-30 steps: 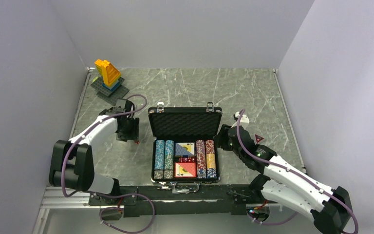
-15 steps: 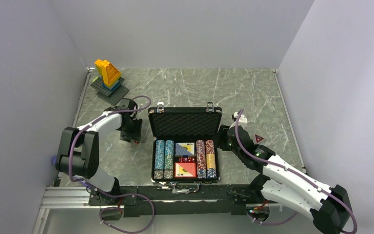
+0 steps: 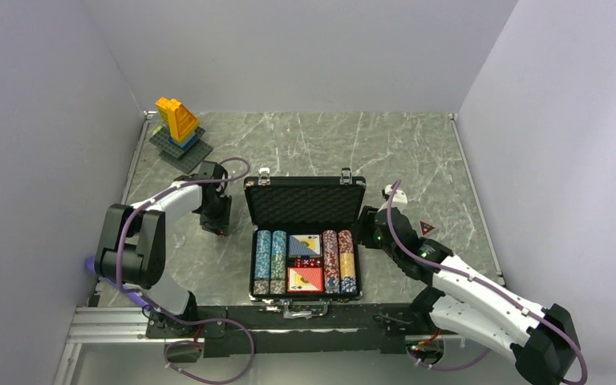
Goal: Pack up texas hold em set
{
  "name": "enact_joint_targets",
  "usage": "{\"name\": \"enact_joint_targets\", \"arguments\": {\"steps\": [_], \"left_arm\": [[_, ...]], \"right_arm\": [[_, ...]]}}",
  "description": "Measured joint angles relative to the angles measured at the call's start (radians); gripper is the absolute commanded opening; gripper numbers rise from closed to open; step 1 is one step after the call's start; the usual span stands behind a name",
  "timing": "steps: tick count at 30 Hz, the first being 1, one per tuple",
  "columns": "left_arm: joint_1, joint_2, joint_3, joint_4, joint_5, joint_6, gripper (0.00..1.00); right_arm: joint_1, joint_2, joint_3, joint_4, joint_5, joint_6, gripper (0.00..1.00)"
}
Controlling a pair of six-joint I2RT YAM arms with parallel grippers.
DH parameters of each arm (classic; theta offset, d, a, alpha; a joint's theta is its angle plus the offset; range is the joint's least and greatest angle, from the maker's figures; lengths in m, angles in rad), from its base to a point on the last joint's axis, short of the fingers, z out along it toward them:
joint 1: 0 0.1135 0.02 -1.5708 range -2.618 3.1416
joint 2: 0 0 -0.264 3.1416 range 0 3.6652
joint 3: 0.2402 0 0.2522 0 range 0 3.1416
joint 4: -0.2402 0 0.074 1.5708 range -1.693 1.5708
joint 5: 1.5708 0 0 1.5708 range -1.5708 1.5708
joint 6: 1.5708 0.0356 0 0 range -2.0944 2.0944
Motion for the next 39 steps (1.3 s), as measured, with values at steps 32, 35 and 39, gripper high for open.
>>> {"name": "enact_joint_targets", "arguments": {"steps": [32, 35, 39], "left_arm": [[-0.402, -0.942, -0.231, -0.163, -0.154, -0.696, 0.0], [-0.535, -0.936, -0.236, -0.179, -0.214, -0.82, 0.0], [-0.695, -0.819, -0.235, -0.162, -0.282, -0.948, 0.0]], "right_arm": [[-0.007, 0.046, -0.002, 0.03, -0.026, 0.008, 0.54], [-0.007, 0.049, -0.002, 0.035, -0.03, 0.011, 0.54], [-0.006, 0.047, -0.002, 0.035, -0.037, 0.022, 0.54]]}}
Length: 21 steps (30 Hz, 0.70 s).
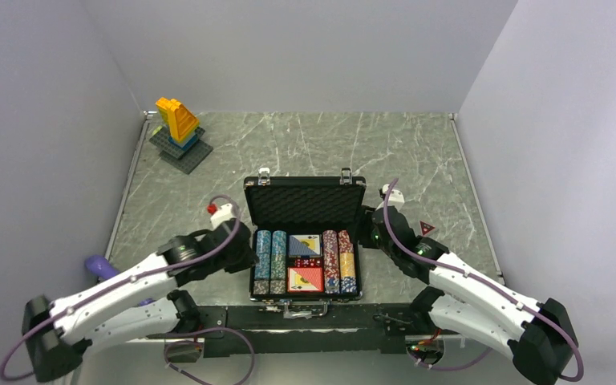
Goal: Pack up texas hold em set
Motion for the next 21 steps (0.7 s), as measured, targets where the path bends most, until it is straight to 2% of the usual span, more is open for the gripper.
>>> {"name": "enact_joint_targets", "arguments": {"steps": [4, 10, 21], "left_arm": [[-0.087, 0.186, 0.009, 0.08, -0.021, -0.064, 0.0], [-0.13, 0.353, 0.079, 0.187, -0.032, -0.076, 0.0], [-0.162, 0.526, 0.171, 0.265, -0.038, -0.032, 0.0]], "right_arm": [[-0.001, -0.022, -0.003, 0.0, -0.001, 0.011, 0.54], [-0.001, -0.051, -0.008, -0.001, -0.001, 0.015, 0.54], [-0.001, -0.04, -0.018, 0.004, -0.009, 0.015, 0.54]]}}
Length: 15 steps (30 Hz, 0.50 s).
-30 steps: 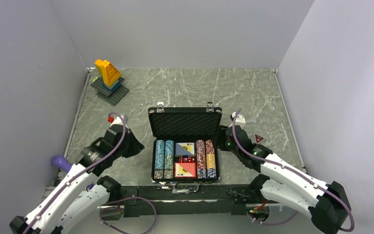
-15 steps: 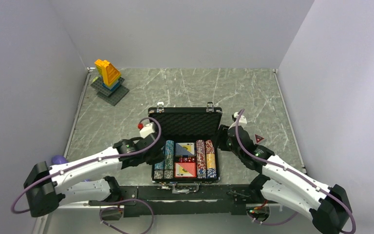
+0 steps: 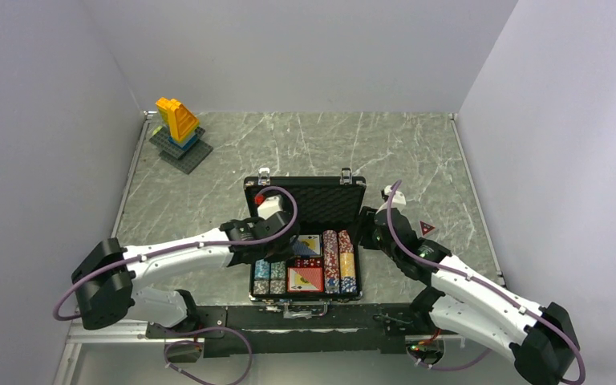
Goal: Pack up texas hold em set
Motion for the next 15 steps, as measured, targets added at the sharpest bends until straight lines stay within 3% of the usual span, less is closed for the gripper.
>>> {"name": "enact_joint_targets", "arguments": {"steps": [15], "left_arm": [[-0.011, 0.124, 0.01, 0.016, 0.041, 0.072, 0.0]], "right_arm": [[0.0, 0.0, -0.001, 0.003, -0.004, 0.0, 0.54]]}}
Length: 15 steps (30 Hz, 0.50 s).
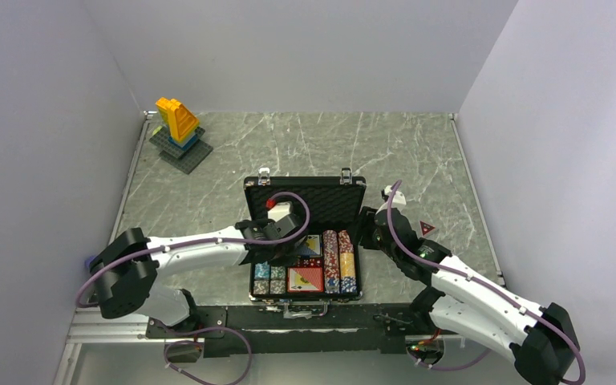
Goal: Pack up texas hold em set
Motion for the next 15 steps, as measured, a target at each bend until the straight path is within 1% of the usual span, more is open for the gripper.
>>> {"name": "enact_joint_targets", "arguments": {"steps": [11, 15], "left_arm": [[-0.001, 0.05, 0.003, 0.03, 0.026, 0.03, 0.0], [-0.001, 0.061, 0.013, 0.028, 0.031, 0.04, 0.07]], "right_arm": [[0.0, 0.005, 0.0, 0.0, -0.003, 0.003, 0.54], [0.0, 0.01, 0.0, 0.0, -0.003, 0.003, 0.54]]}}
